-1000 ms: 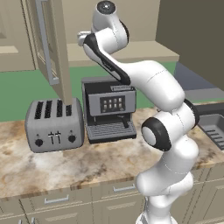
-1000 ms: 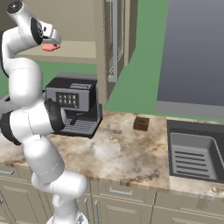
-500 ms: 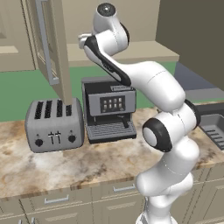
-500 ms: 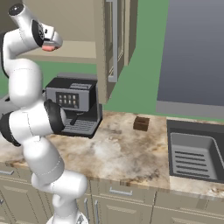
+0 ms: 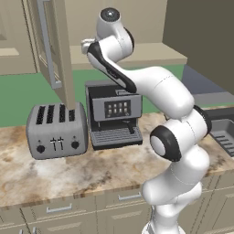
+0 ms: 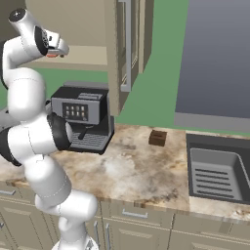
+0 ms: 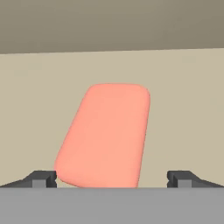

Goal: Open the cabinet. Pick the bar soap and place it next to the sink. Then close the cabinet.

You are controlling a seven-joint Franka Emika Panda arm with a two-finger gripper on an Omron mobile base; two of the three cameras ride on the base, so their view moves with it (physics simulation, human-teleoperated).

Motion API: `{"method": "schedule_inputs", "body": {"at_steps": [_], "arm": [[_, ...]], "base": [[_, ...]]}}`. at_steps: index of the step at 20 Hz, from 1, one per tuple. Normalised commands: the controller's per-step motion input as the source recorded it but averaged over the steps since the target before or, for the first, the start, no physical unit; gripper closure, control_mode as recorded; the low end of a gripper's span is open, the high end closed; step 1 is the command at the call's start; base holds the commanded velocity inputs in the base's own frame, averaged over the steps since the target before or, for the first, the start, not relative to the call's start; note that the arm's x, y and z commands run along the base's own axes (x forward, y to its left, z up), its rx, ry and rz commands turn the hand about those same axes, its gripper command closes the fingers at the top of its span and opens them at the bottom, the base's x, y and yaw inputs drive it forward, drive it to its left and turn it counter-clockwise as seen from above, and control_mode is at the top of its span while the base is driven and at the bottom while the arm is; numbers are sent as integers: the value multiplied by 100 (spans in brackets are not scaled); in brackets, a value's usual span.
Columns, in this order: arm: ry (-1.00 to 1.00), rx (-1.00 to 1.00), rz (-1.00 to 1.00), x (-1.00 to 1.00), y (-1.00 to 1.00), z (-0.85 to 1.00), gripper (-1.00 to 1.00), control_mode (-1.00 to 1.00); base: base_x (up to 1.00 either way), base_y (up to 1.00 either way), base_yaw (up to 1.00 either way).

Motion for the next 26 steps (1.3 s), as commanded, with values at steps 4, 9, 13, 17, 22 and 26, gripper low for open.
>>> {"method": "schedule_inputs", "body": {"at_steps": [4, 9, 13, 17, 22, 26], "arm": [[-2, 0, 0, 3, 0, 4, -100, -100], [0, 0, 0, 11, 0, 10, -100, -100], [0, 0, 0, 51, 0, 0, -100, -100], [0, 0, 0, 37, 0, 0, -100, -100], [4, 0, 0, -1, 0, -1, -100, -100], [3, 0, 0, 0, 0, 0, 100, -100]], "base": [[0, 0, 0], [0, 0, 0], [0, 0, 0], [0, 0, 0], [0, 0, 0], [0, 0, 0]]}}
